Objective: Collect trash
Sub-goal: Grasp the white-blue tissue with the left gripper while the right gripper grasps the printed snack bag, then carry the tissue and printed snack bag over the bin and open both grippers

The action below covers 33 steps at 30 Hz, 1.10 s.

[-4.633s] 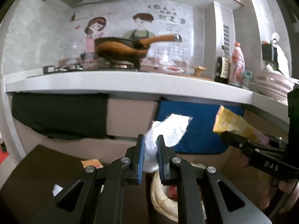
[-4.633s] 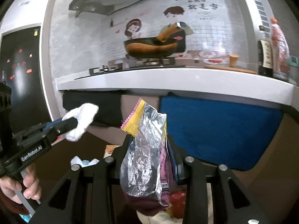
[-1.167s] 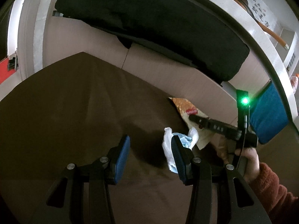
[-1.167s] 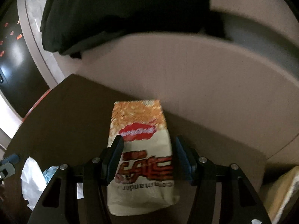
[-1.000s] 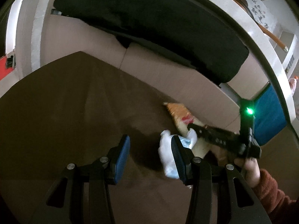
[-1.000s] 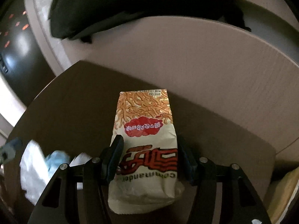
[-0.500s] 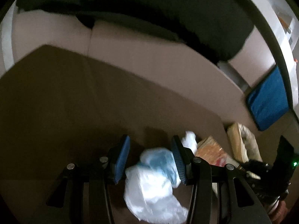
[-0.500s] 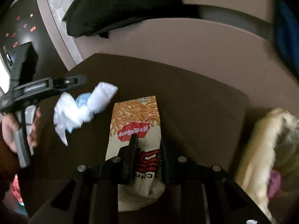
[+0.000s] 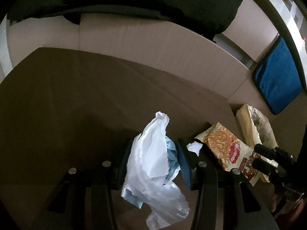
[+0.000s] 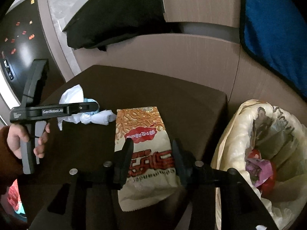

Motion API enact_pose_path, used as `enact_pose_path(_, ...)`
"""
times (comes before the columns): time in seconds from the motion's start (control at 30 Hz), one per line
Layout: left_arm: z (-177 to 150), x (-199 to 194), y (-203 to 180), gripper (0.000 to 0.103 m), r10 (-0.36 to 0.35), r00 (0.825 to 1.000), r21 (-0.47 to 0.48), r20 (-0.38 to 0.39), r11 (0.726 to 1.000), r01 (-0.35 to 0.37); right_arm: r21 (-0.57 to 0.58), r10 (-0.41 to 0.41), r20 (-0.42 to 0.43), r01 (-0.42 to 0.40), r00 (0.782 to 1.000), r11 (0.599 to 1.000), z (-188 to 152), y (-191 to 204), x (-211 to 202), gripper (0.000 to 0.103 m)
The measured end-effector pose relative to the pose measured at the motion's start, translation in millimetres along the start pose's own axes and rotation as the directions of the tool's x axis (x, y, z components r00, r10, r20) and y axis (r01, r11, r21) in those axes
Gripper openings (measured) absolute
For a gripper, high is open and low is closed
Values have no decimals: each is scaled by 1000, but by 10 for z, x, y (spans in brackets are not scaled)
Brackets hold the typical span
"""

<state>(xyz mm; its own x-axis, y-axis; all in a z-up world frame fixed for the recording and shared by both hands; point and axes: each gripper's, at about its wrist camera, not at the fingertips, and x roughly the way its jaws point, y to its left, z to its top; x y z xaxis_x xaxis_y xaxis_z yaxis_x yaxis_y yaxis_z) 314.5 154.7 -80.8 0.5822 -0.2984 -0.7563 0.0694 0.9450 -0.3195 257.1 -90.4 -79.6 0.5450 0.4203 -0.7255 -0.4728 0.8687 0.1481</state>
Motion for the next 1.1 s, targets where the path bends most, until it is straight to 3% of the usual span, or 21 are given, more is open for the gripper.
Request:
enact_pose_path(0.2, -57, -150, -18, 39, 40, 998, 19, 46, 999, -41, 53, -5, -40, 7, 999, 999, -70, -41, 150, 48)
enact_pose_path(0.4, -159, -588, 49, 38, 105, 983, -12, 151, 994, -104, 100, 31, -48, -26, 998, 995, -98, -10, 245, 49)
enact_pose_path(0.6, -294, -953, 142, 38, 131, 969, -45, 212, 991, -124, -22, 1, -47, -2, 999, 1000, -54, 353, 288, 49)
enact_pose_path(0.83, -433, -1133, 269, 38, 151, 961, -73, 231, 988, -138, -115, 82, 42, -76, 996, 990, 45, 775, 105, 46)
enact_pose_path(0.93, -488, -1177, 393, 38, 151, 962, -108, 226, 986, -129, -130, 137, 33, -131, 990, 983, 110, 921, 113, 41)
enact_pose_path(1.1, -604, -1206, 528, 38, 148, 965, -146, 218, 982, -118, -99, 33, -46, -38, 998, 994, 195, 1005, 478, 40)
